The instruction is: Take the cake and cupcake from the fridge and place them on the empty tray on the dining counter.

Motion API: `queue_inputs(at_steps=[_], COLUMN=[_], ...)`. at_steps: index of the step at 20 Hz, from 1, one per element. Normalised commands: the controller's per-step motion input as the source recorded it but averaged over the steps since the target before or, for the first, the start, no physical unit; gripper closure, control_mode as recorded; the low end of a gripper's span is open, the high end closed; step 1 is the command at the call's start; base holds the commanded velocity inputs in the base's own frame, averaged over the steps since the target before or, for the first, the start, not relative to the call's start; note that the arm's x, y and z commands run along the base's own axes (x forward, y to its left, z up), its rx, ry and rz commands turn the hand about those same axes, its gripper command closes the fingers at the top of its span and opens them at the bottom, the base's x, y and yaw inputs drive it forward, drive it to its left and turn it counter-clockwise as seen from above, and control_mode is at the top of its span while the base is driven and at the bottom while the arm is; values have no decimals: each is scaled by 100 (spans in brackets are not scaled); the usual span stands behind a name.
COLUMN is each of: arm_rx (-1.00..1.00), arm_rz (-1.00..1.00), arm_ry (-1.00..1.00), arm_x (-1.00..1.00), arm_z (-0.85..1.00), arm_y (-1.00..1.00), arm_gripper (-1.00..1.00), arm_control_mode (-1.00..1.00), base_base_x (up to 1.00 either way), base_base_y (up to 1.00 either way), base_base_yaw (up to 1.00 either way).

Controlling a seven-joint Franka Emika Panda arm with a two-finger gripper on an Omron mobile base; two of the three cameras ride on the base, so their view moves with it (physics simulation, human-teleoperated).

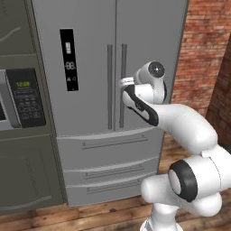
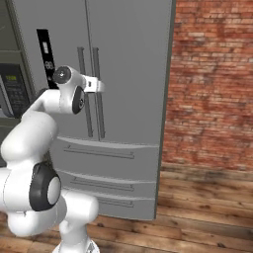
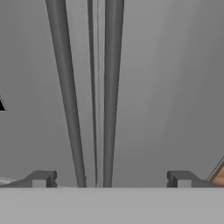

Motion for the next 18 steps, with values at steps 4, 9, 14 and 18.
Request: queue_inputs(at_steps=[4,9,14,18], arm_rx=[0,0,0,0], arm_rz=[0,0,0,0], arm_ry=[2,2,0,0], arm_x=[53,52,44,43], arm_z=[-8,-9,-16,-13], arm_y=[0,0,8,5], arm_gripper=[-100,-100,-100,-100], arm_control_mode=[-100,-100,-100,-100], base_base_x=[0,0,0,0], base_base_y=[0,0,0,0], base_base_yaw=[0,0,0,0])
